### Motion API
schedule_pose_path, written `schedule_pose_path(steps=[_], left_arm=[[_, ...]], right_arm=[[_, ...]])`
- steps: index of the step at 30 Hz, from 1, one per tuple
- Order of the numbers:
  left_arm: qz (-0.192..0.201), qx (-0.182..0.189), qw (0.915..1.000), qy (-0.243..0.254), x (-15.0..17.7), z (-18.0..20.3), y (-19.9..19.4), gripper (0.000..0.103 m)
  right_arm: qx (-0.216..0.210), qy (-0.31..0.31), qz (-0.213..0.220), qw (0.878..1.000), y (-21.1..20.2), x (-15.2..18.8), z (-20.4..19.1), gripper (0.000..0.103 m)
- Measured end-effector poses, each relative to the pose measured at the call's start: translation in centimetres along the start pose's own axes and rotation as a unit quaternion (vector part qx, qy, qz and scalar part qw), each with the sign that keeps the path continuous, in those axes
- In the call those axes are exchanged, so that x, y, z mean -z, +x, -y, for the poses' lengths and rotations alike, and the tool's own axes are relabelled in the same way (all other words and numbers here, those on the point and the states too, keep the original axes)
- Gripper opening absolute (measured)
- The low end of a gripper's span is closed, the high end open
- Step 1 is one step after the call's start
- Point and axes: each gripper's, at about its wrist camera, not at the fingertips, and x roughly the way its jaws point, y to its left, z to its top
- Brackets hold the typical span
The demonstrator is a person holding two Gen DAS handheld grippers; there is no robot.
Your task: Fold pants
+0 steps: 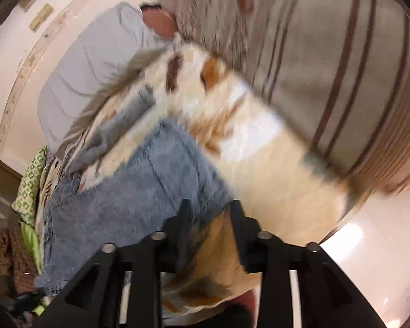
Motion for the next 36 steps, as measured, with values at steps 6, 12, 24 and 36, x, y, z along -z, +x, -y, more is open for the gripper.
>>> schedule_pose_path(steps=[6, 12, 24, 36], left_arm=[[-0.006, -0.044, 0.9988, 0.021, -4.6, 0.6, 2.5, 0.069], [-0.062, -0.037, 0.9974, 0.006, -6.0, 1.5, 7.0, 0.069], [-0.038, -0.026, 0.9969, 0.064, -5.4, 5.6, 6.8, 0.069], [-0.076, -0.067, 0.9914, 0.083, -5.0, 6.0, 8.5, 0.067]], right_arm=[[-0.011, -0.052, -0.024, 0.998, 3.1, -3.6, -3.1, 0.069], [0.024, -0.071, -0.049, 0.996, 9.1, -5.8, -5.3, 0.069], [0.078, -0.243, -0.024, 0.967, 10.1, -6.1, -9.5, 0.011], [0.1, -0.152, -0.049, 0.982, 10.4, -7.4, -5.4, 0.018]])
